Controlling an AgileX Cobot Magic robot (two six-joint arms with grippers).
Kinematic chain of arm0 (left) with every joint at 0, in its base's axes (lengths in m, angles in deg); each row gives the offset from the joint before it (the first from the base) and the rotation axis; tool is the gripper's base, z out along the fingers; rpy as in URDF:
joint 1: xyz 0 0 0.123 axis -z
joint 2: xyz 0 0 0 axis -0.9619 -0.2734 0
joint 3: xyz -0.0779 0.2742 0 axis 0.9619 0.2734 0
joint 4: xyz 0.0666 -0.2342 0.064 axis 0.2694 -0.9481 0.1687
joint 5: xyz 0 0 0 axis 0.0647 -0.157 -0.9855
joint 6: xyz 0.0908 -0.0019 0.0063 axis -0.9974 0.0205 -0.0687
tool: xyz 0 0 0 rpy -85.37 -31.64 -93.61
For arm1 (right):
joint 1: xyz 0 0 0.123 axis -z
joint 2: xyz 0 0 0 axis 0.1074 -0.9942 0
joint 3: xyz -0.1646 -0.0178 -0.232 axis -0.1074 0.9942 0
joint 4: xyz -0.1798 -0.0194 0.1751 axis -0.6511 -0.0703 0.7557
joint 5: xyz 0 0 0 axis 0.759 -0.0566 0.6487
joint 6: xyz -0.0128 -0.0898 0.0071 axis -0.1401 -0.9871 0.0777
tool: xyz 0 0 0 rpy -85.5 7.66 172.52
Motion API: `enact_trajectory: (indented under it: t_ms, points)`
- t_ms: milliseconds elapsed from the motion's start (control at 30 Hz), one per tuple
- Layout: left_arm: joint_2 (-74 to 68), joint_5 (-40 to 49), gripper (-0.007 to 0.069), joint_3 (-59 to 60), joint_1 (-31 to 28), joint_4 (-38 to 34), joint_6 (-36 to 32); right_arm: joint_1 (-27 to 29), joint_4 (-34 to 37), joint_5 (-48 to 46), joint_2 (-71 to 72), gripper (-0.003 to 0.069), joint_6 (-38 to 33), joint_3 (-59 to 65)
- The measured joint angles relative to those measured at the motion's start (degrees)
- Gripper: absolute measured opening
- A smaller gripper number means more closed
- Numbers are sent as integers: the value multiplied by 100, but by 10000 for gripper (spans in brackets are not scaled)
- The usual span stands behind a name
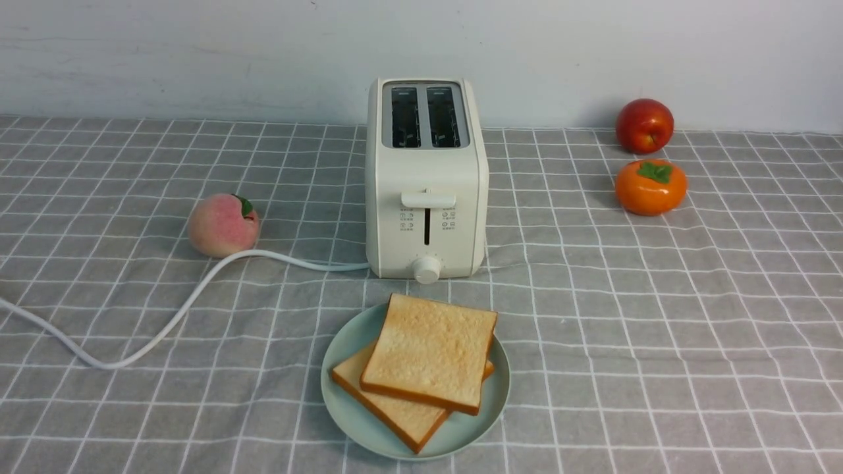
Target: Take toasted bread from bread machine on grey coffee table place on plate.
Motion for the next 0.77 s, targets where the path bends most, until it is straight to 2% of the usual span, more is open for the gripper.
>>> enact_trajectory:
  t_ms: [767]
  points:
    - [0, 0, 57, 0, 0, 0, 0, 0, 0, 0, 0, 174, 0, 0]
